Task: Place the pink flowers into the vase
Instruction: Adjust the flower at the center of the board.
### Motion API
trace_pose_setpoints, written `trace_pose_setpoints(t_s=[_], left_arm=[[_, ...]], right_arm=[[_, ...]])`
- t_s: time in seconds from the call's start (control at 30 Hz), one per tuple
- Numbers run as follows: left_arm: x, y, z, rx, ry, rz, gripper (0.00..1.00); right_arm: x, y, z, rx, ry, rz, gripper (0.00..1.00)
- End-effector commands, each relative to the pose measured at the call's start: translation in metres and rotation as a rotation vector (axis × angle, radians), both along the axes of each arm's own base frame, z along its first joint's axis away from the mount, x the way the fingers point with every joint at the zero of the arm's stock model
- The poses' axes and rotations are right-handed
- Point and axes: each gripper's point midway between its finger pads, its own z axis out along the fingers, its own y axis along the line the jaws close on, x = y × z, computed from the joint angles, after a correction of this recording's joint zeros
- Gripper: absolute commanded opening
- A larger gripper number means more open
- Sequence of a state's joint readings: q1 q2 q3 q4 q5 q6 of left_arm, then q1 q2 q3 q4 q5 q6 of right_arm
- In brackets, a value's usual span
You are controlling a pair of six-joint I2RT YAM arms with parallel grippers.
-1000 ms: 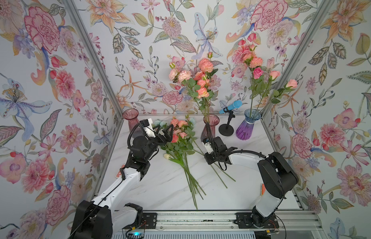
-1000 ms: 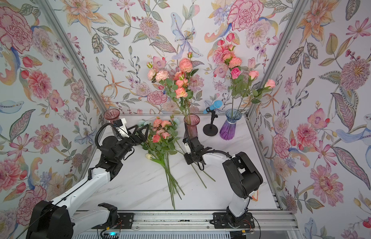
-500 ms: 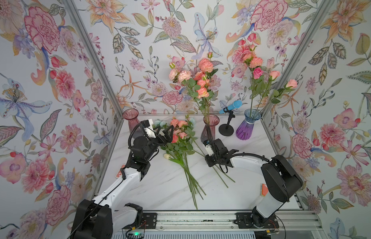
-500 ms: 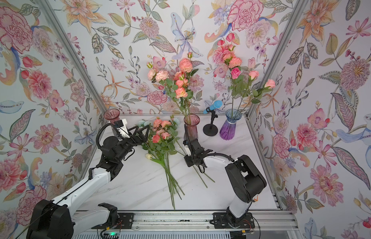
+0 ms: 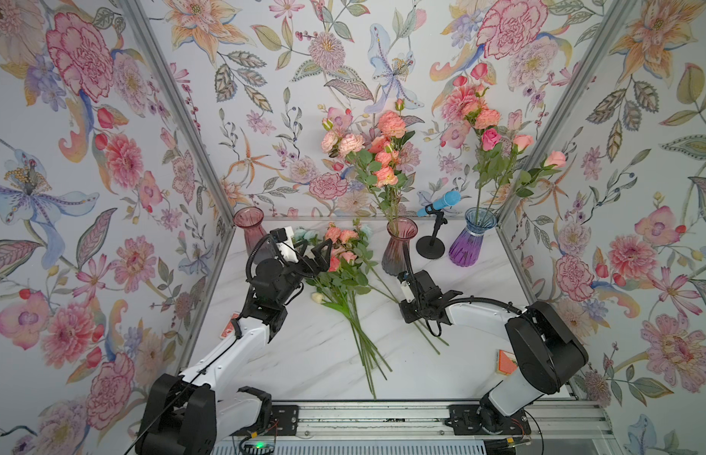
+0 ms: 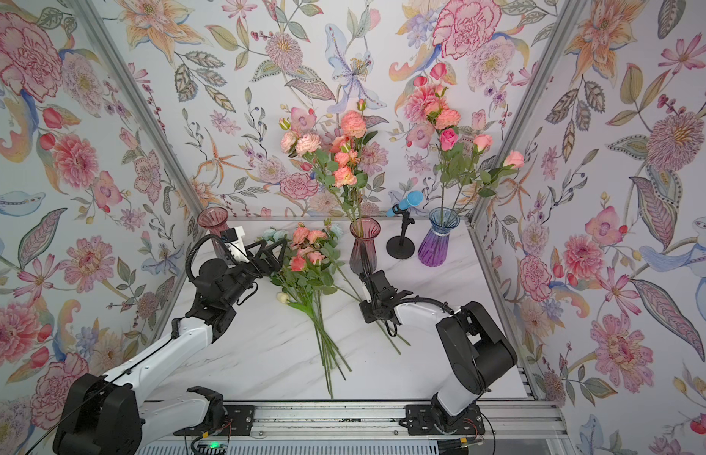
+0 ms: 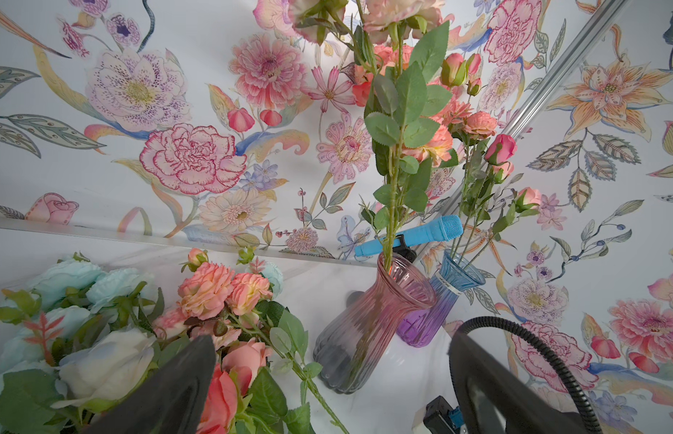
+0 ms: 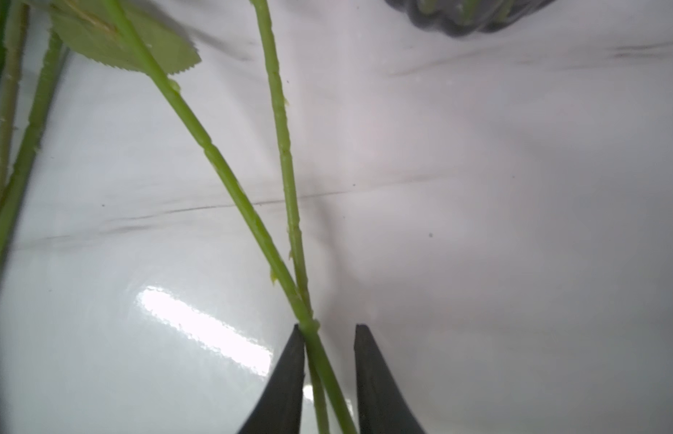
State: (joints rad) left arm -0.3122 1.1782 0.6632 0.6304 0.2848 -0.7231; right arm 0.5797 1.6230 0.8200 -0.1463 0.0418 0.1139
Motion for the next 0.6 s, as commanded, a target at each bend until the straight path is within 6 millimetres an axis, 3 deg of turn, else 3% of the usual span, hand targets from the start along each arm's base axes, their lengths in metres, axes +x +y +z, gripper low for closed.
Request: trace_pose_setpoints(t_s=[0.0,0.23,0.37,0.57], left_arm=[[0.0,0.0,0.001,-0.015,-0.011,-0.009,1.0],[0.002,-0.001,0.002,-0.024,-0.01,-0.017,1.0],[0.001,-0.002,0.002,-0.027,-0.01,-0.021,1.0],[0.003,-0.002,-0.001,-0.032,-0.003,-0.022,1.0]], right_arm=[[-0.004,-0.013,-0.002,-0.009,0.015,-0.048,0.23],[-0.005,-0.014,0.005,0.04,0.01,-0.064,0.2],[-0.007,-0.014,0.009,0.046,0.001,-0.062,0.09],[-0.013,0.019,0.021,0.077,-0.017,0.028,0.1]])
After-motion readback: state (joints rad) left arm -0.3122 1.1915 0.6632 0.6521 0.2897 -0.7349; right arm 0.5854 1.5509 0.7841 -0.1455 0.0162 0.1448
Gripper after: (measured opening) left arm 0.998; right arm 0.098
